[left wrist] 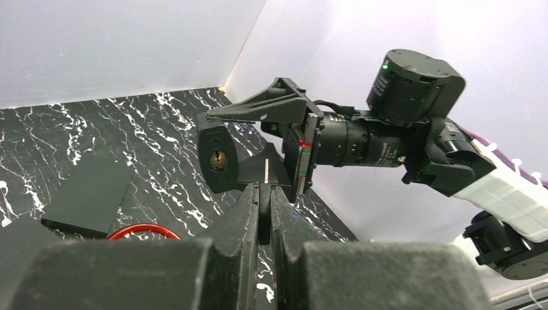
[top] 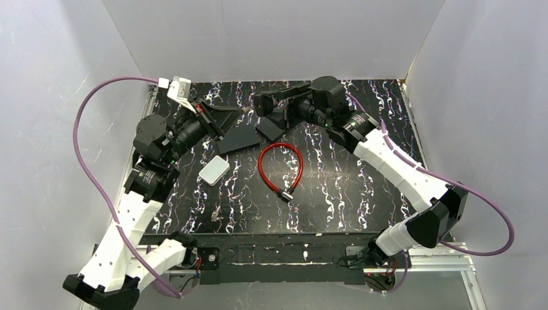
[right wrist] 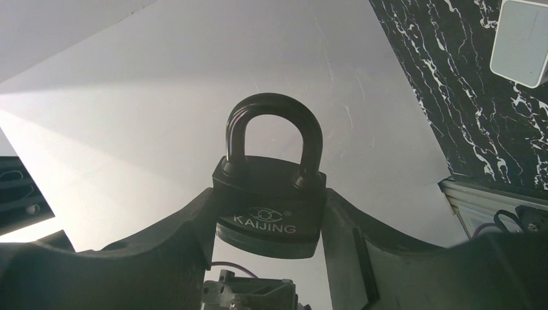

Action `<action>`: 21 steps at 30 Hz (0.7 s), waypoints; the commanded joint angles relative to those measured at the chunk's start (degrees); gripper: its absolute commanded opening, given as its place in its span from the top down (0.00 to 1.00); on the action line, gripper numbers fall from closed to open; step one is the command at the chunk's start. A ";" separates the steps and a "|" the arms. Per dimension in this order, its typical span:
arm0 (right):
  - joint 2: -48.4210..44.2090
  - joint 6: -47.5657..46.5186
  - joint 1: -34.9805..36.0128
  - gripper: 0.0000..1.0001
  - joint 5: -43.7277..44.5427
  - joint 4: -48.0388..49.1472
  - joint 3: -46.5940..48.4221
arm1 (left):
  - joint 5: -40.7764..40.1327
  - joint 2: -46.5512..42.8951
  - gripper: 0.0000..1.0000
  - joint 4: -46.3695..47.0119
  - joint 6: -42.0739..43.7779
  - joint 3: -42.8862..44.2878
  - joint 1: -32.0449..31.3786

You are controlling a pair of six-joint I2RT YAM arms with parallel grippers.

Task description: Unlock with the key

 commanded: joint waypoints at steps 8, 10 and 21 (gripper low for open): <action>-0.65 4.00 0.40 0.99 -0.98 9.00 1.63 | -0.98 1.47 1.00 1.60 -0.28 -0.07 -0.16; -0.50 4.00 0.36 0.99 -1.13 9.13 1.66 | -1.80 1.47 1.00 1.55 0.27 -0.23 -0.13; 0.04 4.33 0.41 0.99 -2.24 9.24 1.34 | -2.96 3.25 1.00 1.51 0.76 -1.10 -0.12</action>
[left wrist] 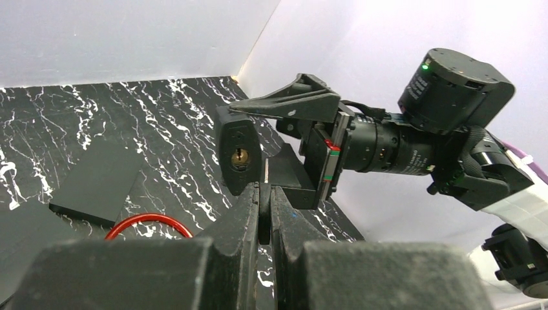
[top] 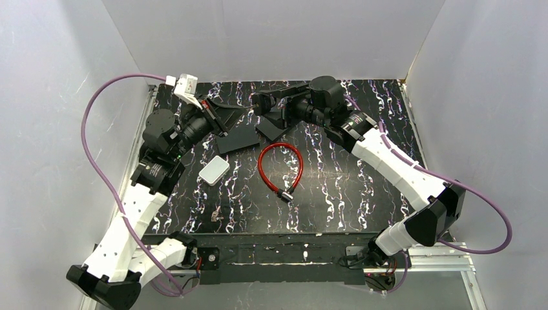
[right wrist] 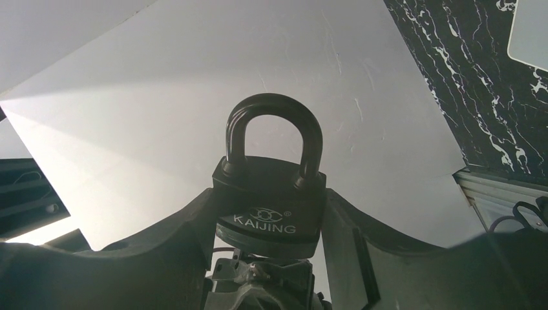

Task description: Unlock with the key

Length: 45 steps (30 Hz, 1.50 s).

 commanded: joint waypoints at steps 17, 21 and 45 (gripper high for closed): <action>-0.50 1.70 0.24 0.99 -1.41 7.46 1.14 | -1.57 2.45 1.00 1.91 1.51 -0.34 -0.13; -0.49 1.62 0.25 0.99 -1.39 7.33 1.14 | -1.71 2.94 1.00 1.91 1.59 -0.26 -0.14; -0.21 0.99 0.21 0.99 -1.86 5.93 0.97 | -3.50 3.11 1.00 1.19 4.59 -0.45 -0.17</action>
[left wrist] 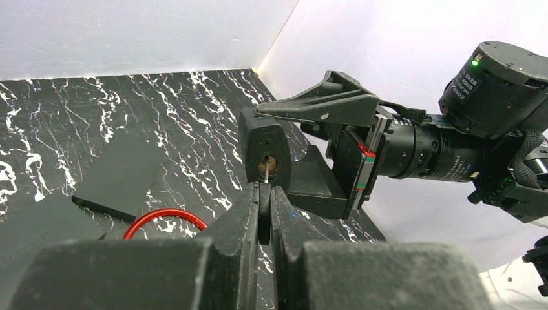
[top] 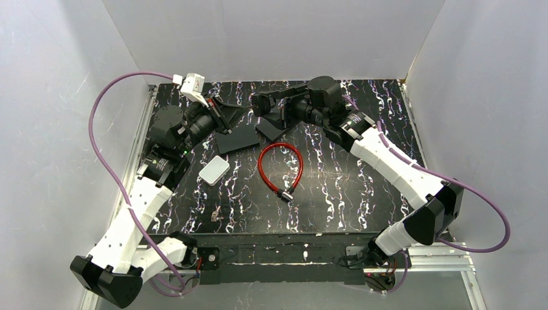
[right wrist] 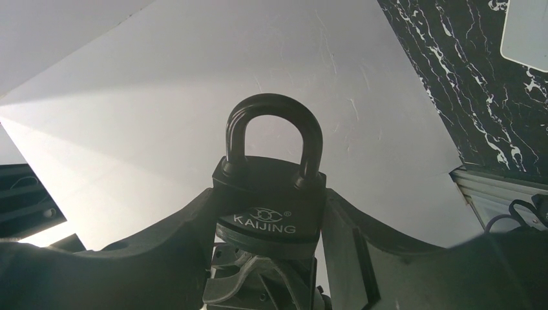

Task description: Unlock with the key

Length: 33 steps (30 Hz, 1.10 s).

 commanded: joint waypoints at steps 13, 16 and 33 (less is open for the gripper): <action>-1.27 0.93 0.28 0.99 -1.36 6.06 0.56 | -1.45 0.38 1.00 0.53 2.52 0.76 -0.18; -1.25 1.01 0.28 0.99 -1.27 5.82 0.65 | -1.45 0.43 1.00 0.54 2.43 0.78 -0.16; -0.11 1.06 0.67 0.99 -1.02 2.23 3.24 | -5.65 0.58 1.00 -0.26 2.05 0.77 -1.24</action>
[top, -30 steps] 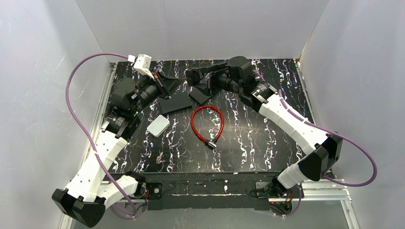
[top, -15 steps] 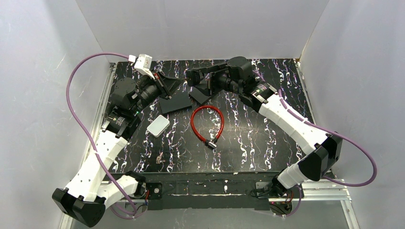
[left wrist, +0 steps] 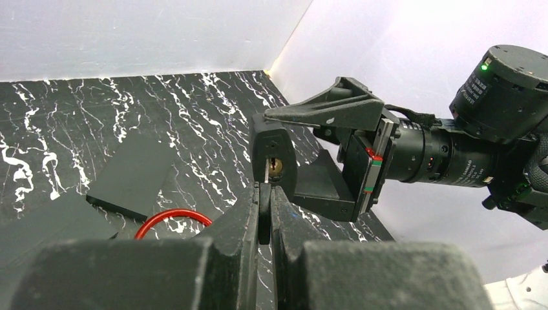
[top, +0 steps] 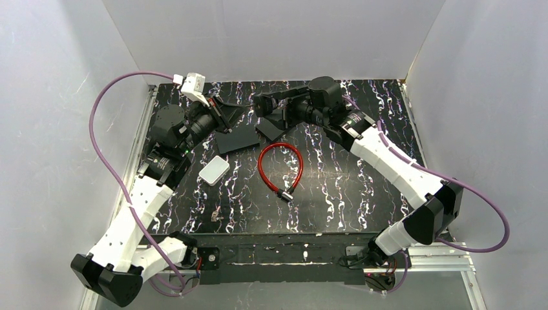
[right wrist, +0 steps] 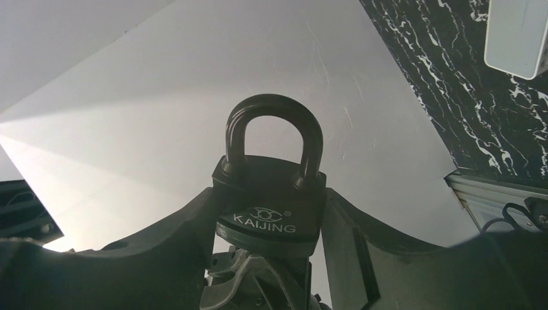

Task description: Unlock with the key

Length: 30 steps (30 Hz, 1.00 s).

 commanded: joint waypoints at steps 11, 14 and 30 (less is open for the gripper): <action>-0.10 0.85 1.77 0.99 0.57 2.41 3.93 | -4.37 -0.35 1.00 -0.49 1.52 0.60 -2.66; -0.11 1.35 1.77 0.99 1.23 2.94 3.98 | -4.54 -1.75 1.00 -0.75 1.14 -0.30 -3.04; 0.18 1.87 1.77 0.99 0.62 3.86 4.03 | -8.53 -6.93 1.00 -3.18 0.46 -4.39 -3.15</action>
